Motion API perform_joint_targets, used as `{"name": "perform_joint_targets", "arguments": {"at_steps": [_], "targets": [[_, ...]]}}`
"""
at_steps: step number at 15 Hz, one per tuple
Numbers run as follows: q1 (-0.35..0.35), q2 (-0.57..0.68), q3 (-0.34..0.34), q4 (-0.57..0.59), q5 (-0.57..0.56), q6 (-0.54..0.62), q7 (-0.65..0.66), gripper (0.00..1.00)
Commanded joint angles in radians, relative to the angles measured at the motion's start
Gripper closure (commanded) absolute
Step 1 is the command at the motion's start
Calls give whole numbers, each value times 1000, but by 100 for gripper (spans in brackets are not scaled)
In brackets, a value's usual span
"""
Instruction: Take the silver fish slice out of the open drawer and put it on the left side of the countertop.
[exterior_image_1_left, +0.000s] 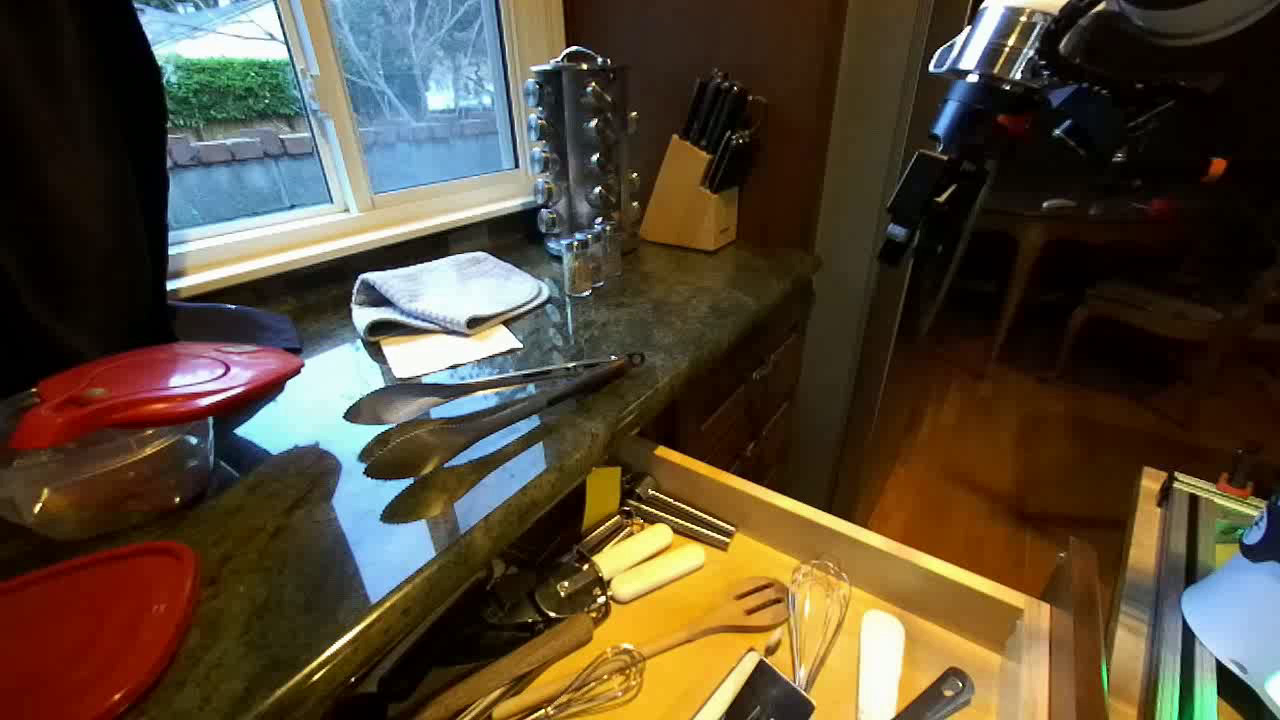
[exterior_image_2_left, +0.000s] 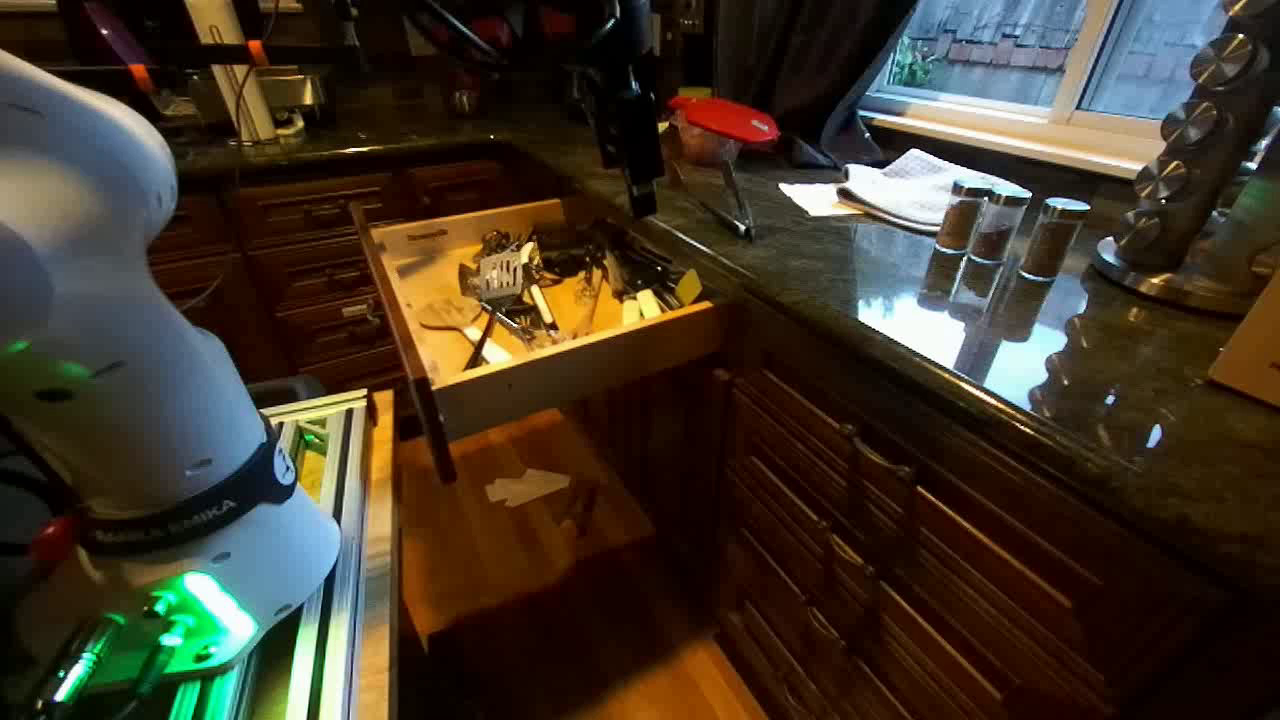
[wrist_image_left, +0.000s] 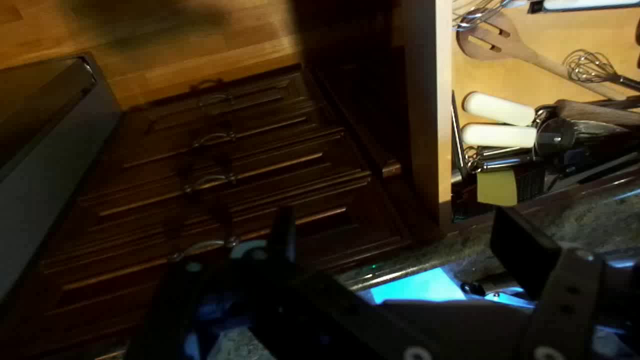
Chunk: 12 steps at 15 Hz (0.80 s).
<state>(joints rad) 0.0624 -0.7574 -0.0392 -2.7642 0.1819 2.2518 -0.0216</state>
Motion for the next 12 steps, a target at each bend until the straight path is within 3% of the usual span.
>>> {"name": "perform_joint_targets", "arguments": {"at_steps": [1, 7, 12], "targets": [[-3, 2, 2, -7, 2, -3, -2, 0], [5, 22, 18, -15, -14, 8, -13, 0], [156, 96, 149, 56, -7, -8, -53, 0]]}}
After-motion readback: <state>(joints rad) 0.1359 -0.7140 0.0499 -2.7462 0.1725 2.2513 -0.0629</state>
